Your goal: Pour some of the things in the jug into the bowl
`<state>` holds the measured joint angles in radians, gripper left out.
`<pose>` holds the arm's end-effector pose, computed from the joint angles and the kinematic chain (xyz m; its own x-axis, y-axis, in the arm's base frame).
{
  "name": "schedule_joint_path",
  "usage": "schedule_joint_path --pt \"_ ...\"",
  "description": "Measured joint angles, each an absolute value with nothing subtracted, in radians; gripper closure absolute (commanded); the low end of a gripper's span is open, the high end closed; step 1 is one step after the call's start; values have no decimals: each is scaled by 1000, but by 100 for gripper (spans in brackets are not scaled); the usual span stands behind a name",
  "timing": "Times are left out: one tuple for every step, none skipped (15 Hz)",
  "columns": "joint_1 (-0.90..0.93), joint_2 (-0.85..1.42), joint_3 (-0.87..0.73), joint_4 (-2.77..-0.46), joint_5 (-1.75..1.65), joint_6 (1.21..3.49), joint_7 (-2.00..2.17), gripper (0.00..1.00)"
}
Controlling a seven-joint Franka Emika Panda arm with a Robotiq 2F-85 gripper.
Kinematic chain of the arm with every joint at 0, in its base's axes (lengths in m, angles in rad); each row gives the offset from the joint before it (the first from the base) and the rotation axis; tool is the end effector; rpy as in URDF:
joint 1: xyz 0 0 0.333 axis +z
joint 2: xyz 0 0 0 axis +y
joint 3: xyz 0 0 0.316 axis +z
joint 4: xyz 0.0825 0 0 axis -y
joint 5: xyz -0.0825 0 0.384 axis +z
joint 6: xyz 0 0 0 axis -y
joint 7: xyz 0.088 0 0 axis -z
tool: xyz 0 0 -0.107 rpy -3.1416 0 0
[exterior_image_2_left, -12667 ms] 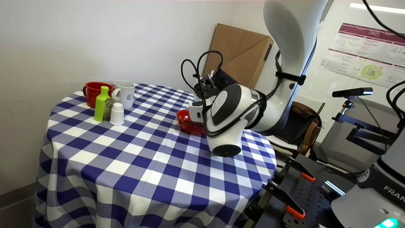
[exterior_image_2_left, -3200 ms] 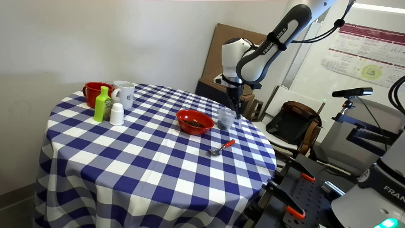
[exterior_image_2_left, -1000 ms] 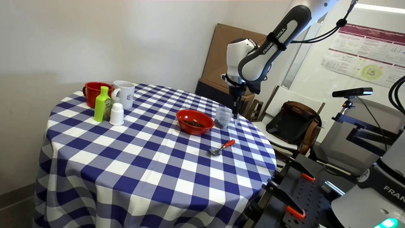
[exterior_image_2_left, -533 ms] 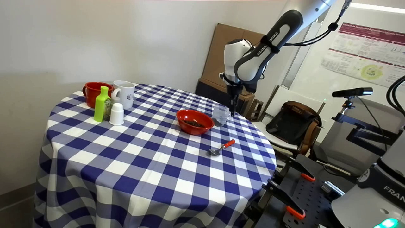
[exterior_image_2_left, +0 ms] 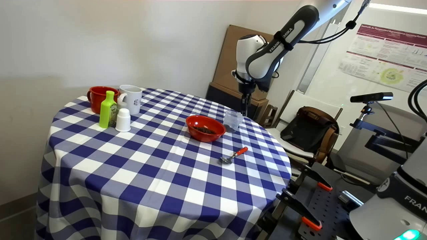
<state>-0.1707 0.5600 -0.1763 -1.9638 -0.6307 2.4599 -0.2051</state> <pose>0.5741 -0.2047 0.1840 0.9087 0.3205 -0.2676 0.4043 -0.8356 0.3720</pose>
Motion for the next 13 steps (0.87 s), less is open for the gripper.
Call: schedule_joint_path --pt "-171 540 -163 -1976 -605 2442 -220 0" --pt "-171 513 -148 -1994 -571 2420 -234 0" --pt "-167 478 -133 -2016 -522 2386 -228 0" --pt "-156 437 -121 -2038 -472 2337 -210 0" --pt "-140 392 -114 -2061 -433 2300 -176 0" --pt "-121 344 -107 -2086 -400 2271 -134 0" --pt "-101 295 -101 -2110 -371 2241 -86 0" --pt "-81 246 -93 -2135 -344 2213 -34 0" --pt "-62 197 -83 -2160 -318 2186 21 0" --pt "-43 147 -71 -2186 -290 2160 81 0" --pt "-26 100 -57 -2212 -263 2139 139 0" --pt "-10 56 -42 -2238 -237 2124 199 0" --pt "3 18 -30 -2262 -222 2114 241 0"
